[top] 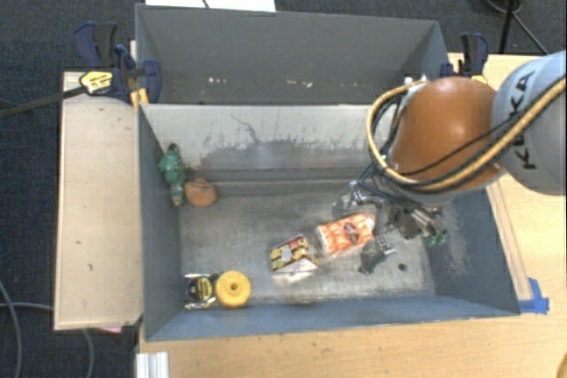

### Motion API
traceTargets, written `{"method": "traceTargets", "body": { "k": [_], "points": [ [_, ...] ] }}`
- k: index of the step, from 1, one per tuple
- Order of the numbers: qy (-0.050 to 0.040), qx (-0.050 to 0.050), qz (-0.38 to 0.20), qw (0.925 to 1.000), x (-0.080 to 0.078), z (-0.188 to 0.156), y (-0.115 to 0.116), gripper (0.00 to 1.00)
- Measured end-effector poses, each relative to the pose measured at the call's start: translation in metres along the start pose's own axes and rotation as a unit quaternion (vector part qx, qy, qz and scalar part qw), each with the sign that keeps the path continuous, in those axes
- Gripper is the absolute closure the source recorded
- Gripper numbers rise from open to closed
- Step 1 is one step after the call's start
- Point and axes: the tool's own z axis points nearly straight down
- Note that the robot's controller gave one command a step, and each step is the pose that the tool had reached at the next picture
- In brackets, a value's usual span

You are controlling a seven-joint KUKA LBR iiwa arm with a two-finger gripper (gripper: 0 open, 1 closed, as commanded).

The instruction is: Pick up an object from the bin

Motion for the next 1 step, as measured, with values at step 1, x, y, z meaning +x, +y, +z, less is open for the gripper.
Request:
{"method": "traceTargets", "body": {
  "k": [1],
  "points": [
    [0.0006,0.000,0.115,0.9934,-0.0004,0.0149,0.0601,0.00]
  ]
}}
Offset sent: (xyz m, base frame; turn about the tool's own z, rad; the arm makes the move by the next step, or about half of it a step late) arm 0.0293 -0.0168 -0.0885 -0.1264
